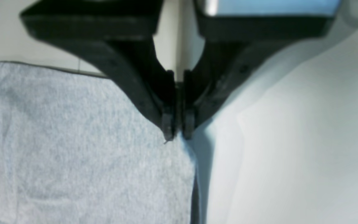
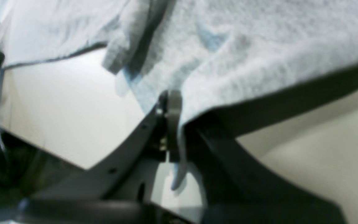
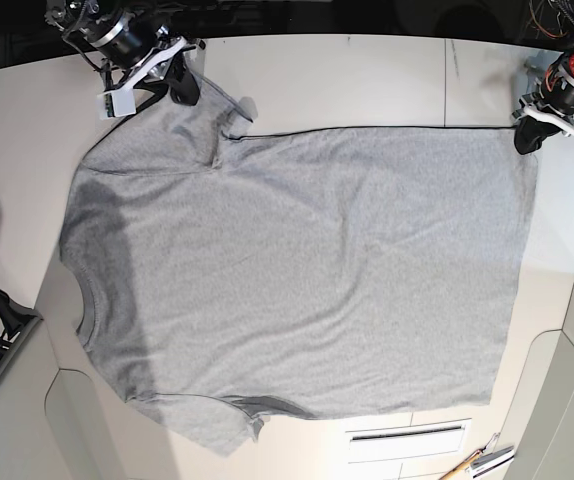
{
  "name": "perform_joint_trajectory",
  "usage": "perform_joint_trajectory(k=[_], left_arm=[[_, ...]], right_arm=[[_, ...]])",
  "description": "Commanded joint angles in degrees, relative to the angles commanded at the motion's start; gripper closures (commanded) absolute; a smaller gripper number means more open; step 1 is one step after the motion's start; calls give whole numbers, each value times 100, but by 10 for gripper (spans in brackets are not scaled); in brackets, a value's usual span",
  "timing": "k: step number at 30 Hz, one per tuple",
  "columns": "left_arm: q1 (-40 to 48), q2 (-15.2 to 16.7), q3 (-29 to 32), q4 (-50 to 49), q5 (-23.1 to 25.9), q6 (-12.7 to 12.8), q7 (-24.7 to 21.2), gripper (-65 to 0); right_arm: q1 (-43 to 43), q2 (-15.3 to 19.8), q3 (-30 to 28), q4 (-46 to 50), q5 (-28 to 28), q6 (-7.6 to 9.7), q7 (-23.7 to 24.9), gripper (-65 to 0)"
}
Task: Fold the T-shirt properly
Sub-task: 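Lower both grippers and pinch the shirt's shoulder corners, then lift the shirt with both grippers and drag it across the table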
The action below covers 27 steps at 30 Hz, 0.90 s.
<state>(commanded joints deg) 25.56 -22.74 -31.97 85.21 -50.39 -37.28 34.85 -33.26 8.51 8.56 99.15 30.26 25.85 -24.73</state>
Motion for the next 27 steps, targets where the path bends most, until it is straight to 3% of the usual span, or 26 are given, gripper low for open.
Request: perform_joint_trajectory(k=[3,7,11,17,21,27], left_arm=[[7,0,-247,9,-328,-272,35,0],[70,-17,-529,9,-885,-272,369,0],[177,-28,-529,13,-1349,-272,748,0],[243,-28,-531,52,-1484,-272,970,0],[240,-24,-695,216,-1714,-272,1539,0],[238,0,-1237,223,-2000,-272,1561,0]], right_arm=[[-7,2,293,116,236,160,-343,0],[-210,4,726,214,922,688,-533,0],[-413,2,800,358,1088,704,-584,0],[-647,4,800,575,1117,719,-800,0],[-942,4,863,815,1349,721,-999,0],[-1040,35,1333,1237,1663,763,-1001,0]])
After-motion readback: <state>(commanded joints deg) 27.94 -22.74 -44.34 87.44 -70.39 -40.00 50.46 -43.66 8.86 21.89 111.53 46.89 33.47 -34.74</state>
